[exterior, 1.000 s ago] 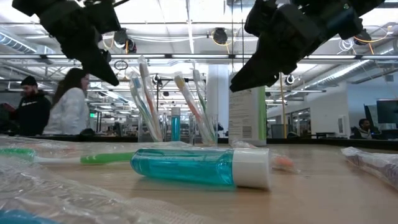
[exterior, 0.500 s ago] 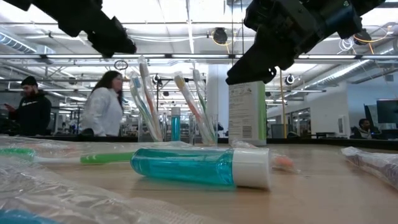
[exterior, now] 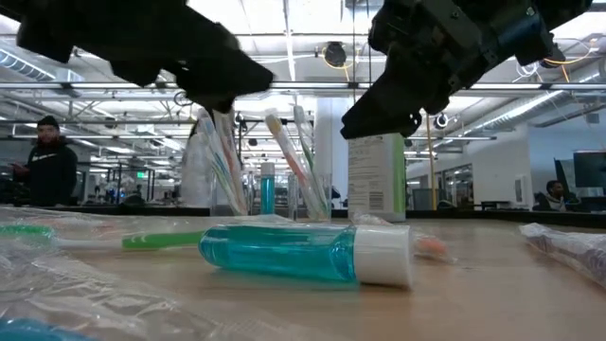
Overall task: Pick & Place toothbrushing station
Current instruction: Put the blue mouthwash into the transparent organizer
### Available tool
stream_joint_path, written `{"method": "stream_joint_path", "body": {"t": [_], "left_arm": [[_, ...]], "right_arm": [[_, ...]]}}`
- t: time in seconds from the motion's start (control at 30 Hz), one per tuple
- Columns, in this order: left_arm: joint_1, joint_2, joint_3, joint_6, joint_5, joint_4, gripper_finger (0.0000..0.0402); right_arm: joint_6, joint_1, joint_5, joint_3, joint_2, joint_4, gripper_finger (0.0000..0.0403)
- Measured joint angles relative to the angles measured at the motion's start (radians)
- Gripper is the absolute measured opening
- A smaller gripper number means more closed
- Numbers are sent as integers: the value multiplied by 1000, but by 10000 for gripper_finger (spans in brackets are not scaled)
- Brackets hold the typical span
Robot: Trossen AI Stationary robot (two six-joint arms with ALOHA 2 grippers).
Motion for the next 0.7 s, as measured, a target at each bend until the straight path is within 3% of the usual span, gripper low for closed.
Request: {"method": "stream_joint_path", "body": {"t": [0.3, 0.7], "left_arm": [[0, 269, 221, 26, 45, -101, 227], [18, 391, 295, -16, 84, -142, 228]], "right_arm": [[17, -1, -7, 0, 101, 66, 134], [58, 31, -8, 0, 149, 93, 134]]}}
